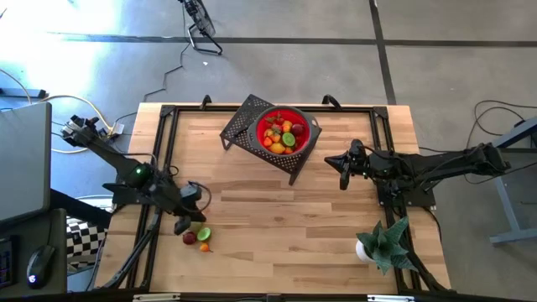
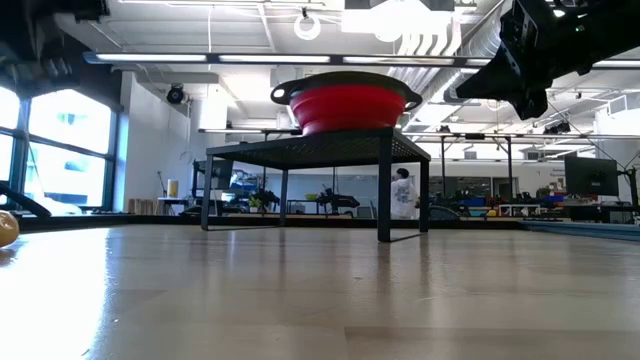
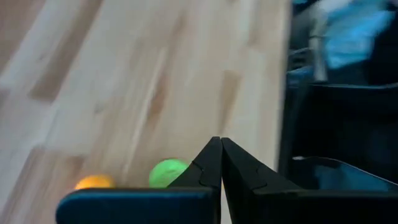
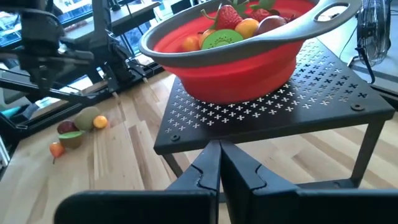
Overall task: Pick & Place Fruit
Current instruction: Put the kiwi into the strainer bowl on the shelf
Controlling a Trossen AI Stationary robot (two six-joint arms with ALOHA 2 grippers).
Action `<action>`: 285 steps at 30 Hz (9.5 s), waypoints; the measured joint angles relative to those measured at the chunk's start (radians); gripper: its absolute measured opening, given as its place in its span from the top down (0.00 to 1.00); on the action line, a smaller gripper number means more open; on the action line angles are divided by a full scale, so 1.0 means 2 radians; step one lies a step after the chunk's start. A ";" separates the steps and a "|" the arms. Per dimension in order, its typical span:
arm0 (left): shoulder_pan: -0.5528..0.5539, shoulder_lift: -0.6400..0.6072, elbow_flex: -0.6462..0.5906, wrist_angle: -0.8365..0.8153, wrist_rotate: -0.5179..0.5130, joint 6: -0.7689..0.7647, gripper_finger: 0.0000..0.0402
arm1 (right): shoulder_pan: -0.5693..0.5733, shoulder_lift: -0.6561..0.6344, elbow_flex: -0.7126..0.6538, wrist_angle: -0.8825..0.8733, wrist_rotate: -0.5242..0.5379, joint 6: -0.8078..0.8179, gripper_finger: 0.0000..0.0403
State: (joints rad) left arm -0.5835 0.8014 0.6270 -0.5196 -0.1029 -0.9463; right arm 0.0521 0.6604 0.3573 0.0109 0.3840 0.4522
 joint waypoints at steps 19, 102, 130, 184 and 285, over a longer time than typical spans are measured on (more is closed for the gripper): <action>0.000 0.137 0.057 -0.172 0.114 -0.289 1.00 | 0.000 0.007 0.000 -0.029 0.029 -0.005 0.99; 0.001 0.308 0.064 0.080 -0.109 -0.202 1.00 | 0.000 0.139 0.000 0.029 0.012 -0.006 0.99; 0.036 0.297 0.070 0.088 -0.166 0.097 1.00 | 0.000 0.139 0.000 0.043 0.012 -0.002 0.99; 0.144 0.342 0.129 0.075 0.073 0.475 0.28 | 0.000 0.139 0.000 0.057 -0.010 -0.002 0.99; 0.144 0.428 0.129 0.234 0.072 0.361 0.39 | 0.000 0.139 0.000 0.056 -0.010 -0.002 0.99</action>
State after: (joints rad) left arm -0.2947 1.6566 0.8841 -0.0512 0.0419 -0.2239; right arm 0.0525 0.9386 0.3576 0.1230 0.3641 0.4480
